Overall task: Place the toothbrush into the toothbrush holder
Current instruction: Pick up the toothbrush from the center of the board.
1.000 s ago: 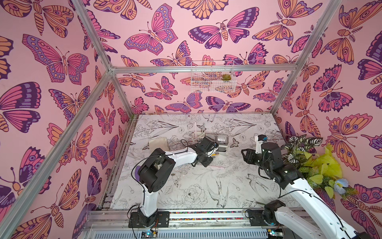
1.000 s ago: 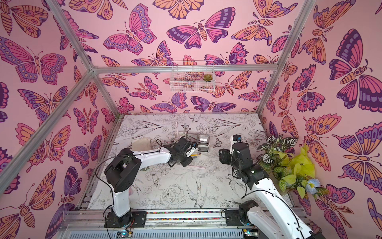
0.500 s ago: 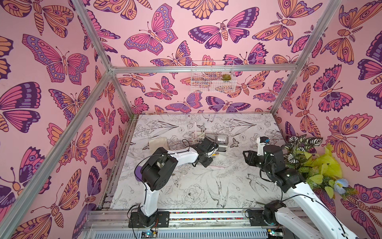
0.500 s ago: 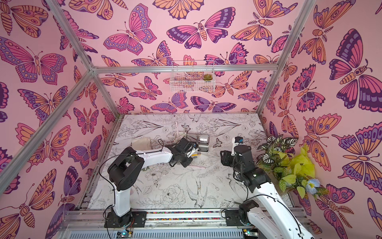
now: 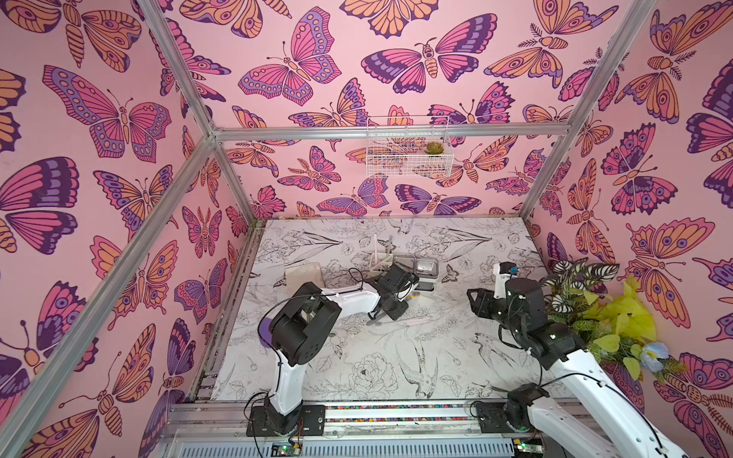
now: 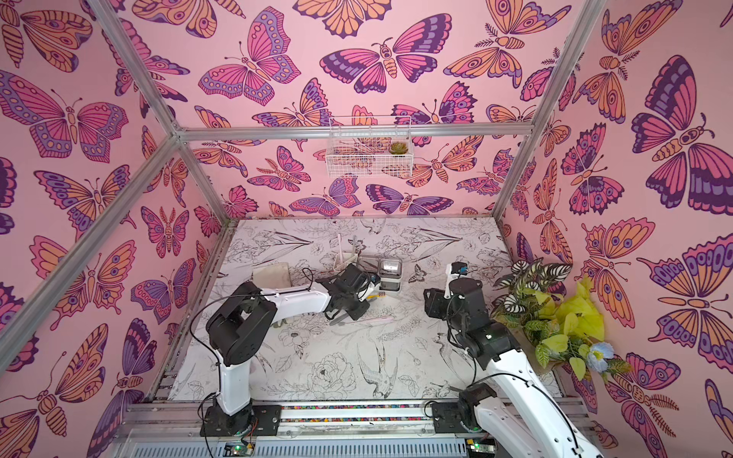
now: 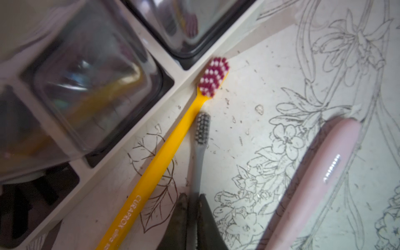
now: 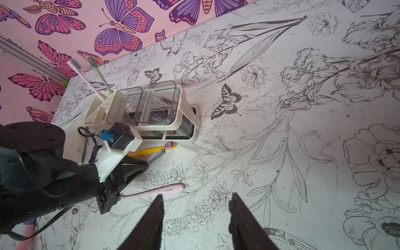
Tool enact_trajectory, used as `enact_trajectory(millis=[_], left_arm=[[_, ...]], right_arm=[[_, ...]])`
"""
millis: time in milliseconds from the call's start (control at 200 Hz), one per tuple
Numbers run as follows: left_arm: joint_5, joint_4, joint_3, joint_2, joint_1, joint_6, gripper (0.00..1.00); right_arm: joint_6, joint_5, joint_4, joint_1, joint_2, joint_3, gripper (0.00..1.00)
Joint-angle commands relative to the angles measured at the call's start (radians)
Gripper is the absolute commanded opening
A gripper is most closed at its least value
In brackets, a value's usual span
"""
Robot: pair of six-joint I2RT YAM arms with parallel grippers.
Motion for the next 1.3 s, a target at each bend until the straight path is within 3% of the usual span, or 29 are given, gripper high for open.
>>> enact_trajectory(millis=[0, 155, 421, 1091, 1297], left_arm=[[0.001, -0.070, -0.059, 0.007, -0.011, -0.002, 0.06], [-0.017, -0.069, -0.088, -0.021, -0.021, -0.014, 0.00], [-0.051, -0.069, -0.128, -0.144, -0.054, -0.027, 0.00], [-0.018, -0.131, -0.096, -0.444, -0.060, -0.121, 0.00], [-0.006, -0.155, -0.072, -0.494, -0.060, -0.135, 0.00]], right_arm=[[0.000, 0.015, -0.002, -0.009, -0.010, -0.010, 0.51], [0.002, -0.008, 0.001, -0.009, 0.005, -0.013, 0.51], [0.005, -0.037, 0.009, -0.010, 0.004, -0.026, 0.50], [0.018, -0.509, 0.322, -0.008, 0.081, -0.098, 0.58], [0.029, -0.491, 0.349, -0.008, 0.093, -0.090, 0.59]])
